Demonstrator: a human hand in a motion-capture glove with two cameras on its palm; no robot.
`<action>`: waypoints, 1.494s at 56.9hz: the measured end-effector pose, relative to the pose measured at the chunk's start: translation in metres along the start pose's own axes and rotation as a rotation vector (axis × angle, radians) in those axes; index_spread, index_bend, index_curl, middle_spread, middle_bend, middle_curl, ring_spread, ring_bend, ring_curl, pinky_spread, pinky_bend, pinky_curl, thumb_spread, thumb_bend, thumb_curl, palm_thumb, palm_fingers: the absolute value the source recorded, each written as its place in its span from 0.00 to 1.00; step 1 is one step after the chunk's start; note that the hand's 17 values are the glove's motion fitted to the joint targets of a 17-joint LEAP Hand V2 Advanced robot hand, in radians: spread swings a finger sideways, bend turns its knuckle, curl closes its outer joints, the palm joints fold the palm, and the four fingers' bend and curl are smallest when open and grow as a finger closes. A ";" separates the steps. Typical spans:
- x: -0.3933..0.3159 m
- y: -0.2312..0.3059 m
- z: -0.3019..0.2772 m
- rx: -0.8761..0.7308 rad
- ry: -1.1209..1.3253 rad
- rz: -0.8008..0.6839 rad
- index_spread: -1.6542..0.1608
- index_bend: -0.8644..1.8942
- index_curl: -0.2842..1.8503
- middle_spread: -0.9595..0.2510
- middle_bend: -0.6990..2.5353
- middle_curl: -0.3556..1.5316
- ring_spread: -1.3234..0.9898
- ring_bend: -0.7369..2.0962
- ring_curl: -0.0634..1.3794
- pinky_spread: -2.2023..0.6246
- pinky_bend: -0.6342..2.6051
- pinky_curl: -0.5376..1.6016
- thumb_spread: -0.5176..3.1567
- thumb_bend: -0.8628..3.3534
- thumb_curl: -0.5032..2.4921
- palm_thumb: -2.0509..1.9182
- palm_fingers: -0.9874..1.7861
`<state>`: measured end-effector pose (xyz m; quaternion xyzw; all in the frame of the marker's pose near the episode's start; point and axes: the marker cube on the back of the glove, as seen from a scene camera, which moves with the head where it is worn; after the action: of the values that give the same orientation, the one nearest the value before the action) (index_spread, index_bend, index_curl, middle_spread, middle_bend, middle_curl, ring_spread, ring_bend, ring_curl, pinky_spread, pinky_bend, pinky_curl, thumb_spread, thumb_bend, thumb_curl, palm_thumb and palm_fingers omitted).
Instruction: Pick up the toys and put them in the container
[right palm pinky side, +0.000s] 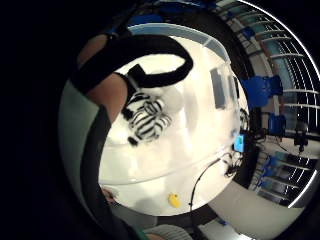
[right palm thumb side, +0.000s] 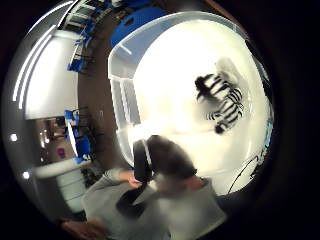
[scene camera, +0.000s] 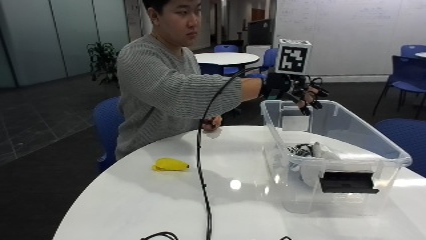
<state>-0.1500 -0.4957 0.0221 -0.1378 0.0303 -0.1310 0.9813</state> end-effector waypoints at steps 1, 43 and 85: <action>0.001 0.003 -0.001 0.004 -0.006 0.001 0.72 0.35 0.20 0.66 0.25 0.39 0.50 0.56 0.30 0.73 0.64 0.46 0.45 0.19 0.35 0.50 0.31; 0.142 0.343 0.082 0.108 0.020 0.380 0.72 0.37 0.24 0.62 0.31 0.39 0.47 0.61 0.30 0.75 0.55 0.39 0.47 0.20 0.25 0.51 0.44; 0.123 0.378 0.180 -0.051 0.079 0.433 0.71 0.42 0.32 0.55 0.48 0.50 0.37 0.61 0.30 0.69 0.45 0.38 0.49 0.24 0.32 0.64 0.60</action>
<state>0.0794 -0.1306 0.0874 -0.1475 0.1010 0.0783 0.9808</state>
